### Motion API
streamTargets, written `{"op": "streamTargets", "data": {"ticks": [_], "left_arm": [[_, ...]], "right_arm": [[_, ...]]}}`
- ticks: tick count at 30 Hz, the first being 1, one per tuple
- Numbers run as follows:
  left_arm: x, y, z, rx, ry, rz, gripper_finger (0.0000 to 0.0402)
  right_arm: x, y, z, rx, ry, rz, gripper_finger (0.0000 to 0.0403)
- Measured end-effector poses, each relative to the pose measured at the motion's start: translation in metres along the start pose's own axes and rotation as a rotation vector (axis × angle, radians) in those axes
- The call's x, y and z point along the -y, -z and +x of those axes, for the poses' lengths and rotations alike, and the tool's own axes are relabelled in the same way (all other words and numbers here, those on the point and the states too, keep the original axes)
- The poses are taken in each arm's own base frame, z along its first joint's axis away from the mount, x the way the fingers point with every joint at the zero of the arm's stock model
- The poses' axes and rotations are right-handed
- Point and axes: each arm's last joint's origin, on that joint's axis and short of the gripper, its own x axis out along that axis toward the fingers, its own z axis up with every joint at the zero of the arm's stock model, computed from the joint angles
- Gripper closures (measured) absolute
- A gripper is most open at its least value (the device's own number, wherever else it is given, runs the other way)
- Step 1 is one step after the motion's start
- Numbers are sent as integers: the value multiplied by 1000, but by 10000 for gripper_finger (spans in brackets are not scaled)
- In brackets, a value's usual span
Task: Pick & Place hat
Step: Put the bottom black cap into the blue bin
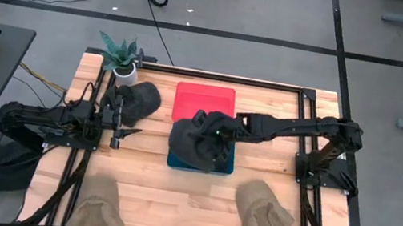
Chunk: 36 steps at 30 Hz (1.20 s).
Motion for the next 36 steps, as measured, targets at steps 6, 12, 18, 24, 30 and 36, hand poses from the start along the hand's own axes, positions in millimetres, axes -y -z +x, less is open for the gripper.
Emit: {"op": "streamTargets", "data": {"ticks": [6, 12, 18, 24, 30, 36], "left_arm": [[0, 0, 0, 0, 0, 0, 195], [0, 0, 0, 0, 0, 0, 195], [0, 0, 0, -1, 0, 0, 195], [0, 0, 0, -1, 0, 0, 195], [0, 0, 0, 0, 0, 0, 195], [0, 0, 0, 0, 0, 0, 195]], "right_arm": [[-13, 23, 17, 21, -59, -34, 396], [-38, 49, 43, 35, -36, -44, 396], [-62, 75, 59, 72, -36, 17, 396], [-72, 84, 63, 79, -37, 54, 396], [-68, 85, 63, 92, 0, 136, 382], [-66, 78, 63, 104, 41, 165, 320]]}}
